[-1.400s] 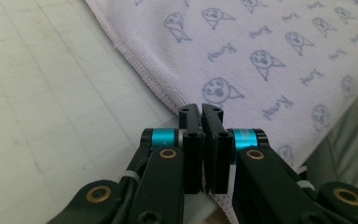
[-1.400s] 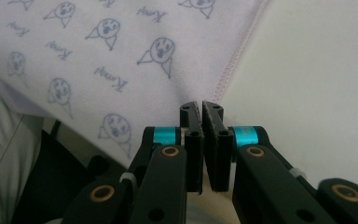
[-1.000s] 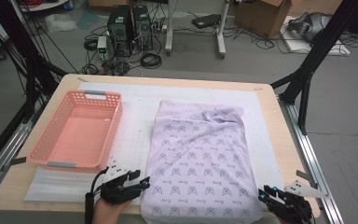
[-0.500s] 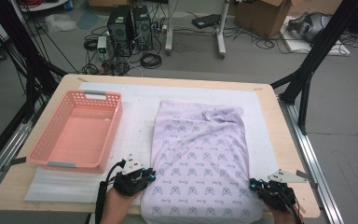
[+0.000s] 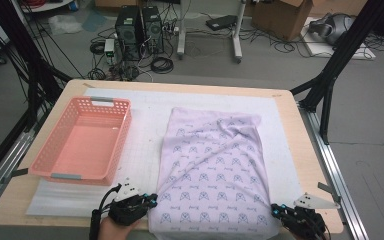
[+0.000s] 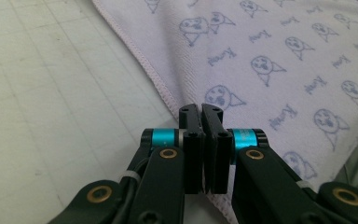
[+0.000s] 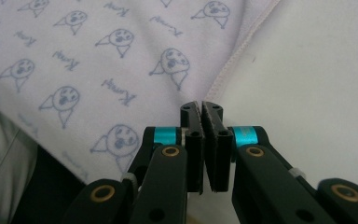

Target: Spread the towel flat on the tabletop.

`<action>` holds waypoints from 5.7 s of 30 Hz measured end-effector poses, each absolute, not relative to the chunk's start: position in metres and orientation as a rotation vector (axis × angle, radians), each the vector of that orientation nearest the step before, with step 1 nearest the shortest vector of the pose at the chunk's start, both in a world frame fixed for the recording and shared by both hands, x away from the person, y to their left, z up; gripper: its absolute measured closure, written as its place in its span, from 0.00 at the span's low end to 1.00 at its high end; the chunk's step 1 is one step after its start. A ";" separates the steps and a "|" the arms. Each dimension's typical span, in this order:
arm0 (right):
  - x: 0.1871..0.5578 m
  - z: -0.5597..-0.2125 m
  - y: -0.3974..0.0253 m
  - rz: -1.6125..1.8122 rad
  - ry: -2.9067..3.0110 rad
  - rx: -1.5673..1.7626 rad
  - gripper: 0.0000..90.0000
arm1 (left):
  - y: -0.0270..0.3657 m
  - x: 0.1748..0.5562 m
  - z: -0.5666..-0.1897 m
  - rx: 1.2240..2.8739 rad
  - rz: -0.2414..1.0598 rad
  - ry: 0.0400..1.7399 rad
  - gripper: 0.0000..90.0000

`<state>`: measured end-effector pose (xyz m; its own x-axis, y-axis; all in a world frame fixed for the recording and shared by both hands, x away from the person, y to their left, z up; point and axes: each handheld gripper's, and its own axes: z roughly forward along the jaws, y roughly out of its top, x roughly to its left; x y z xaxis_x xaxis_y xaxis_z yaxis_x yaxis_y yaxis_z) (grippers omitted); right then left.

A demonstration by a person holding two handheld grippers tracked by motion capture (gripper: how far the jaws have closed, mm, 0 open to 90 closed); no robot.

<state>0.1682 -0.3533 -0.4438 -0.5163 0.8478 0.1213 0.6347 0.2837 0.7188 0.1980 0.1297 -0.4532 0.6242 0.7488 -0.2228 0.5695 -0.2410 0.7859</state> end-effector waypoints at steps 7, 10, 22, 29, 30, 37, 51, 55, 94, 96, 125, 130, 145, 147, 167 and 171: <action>0.149 -0.443 -0.357 1.060 2.293 1.360 0.97 | 0.130 0.184 -0.453 1.956 0.223 1.008 0.97; 0.146 -0.443 -0.357 1.054 2.302 1.345 0.96 | 0.131 0.183 -0.451 1.939 0.217 0.999 0.92; 0.183 -0.437 -0.342 1.084 2.167 1.310 0.75 | 0.132 0.207 -0.448 1.839 0.254 1.037 0.64; 0.205 -0.448 -0.324 1.038 2.223 1.290 0.93 | 0.130 0.214 -0.448 1.835 0.259 1.038 0.63; 0.204 -0.447 -0.325 1.044 2.237 1.283 0.97 | 0.129 0.214 -0.448 1.836 0.263 1.038 0.62; 0.188 -0.444 -0.339 1.036 2.293 1.280 0.98 | 0.132 0.213 -0.448 1.828 0.262 1.040 0.62; 0.172 -0.427 -0.353 1.115 2.200 1.308 0.79 | 0.119 0.237 -0.449 1.865 0.237 1.060 0.60; 0.174 -0.430 -0.356 1.123 2.172 1.336 0.79 | 0.102 0.250 -0.452 1.919 0.231 1.064 0.57; 0.173 -0.436 -0.355 1.115 2.244 1.320 0.73 | 0.128 0.213 -0.452 1.820 0.242 1.043 0.56; 0.176 -0.435 -0.361 1.133 2.166 1.367 0.73 | 0.126 0.214 -0.452 1.823 0.239 1.029 0.60; 0.196 -0.444 -0.363 0.965 2.096 1.452 0.83 | 0.125 0.202 -0.456 1.907 0.304 1.009 0.90; 0.204 -0.439 -0.370 1.051 2.061 1.430 0.68 | 0.132 0.211 -0.450 1.840 0.311 0.995 0.60; 0.210 -0.422 -0.380 1.253 1.988 1.259 0.24 | 0.128 0.241 -0.432 1.718 0.362 0.909 0.30; 0.212 -0.421 -0.381 1.267 1.981 1.249 0.23 | 0.129 0.243 -0.430 1.701 0.379 0.903 0.24; 0.217 -0.423 -0.376 1.265 2.002 1.246 0.23 | 0.126 0.251 -0.432 1.699 0.357 0.896 0.24; 0.219 -0.424 -0.376 1.271 2.003 1.248 0.23 | 0.125 0.252 -0.434 1.704 0.352 0.902 0.25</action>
<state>0.2186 -0.3756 -0.4240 -0.4843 0.8707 0.0860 0.4486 0.1627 0.8788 0.2523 0.1251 -0.4337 0.6635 0.7181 -0.2100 0.3857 -0.0877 0.9185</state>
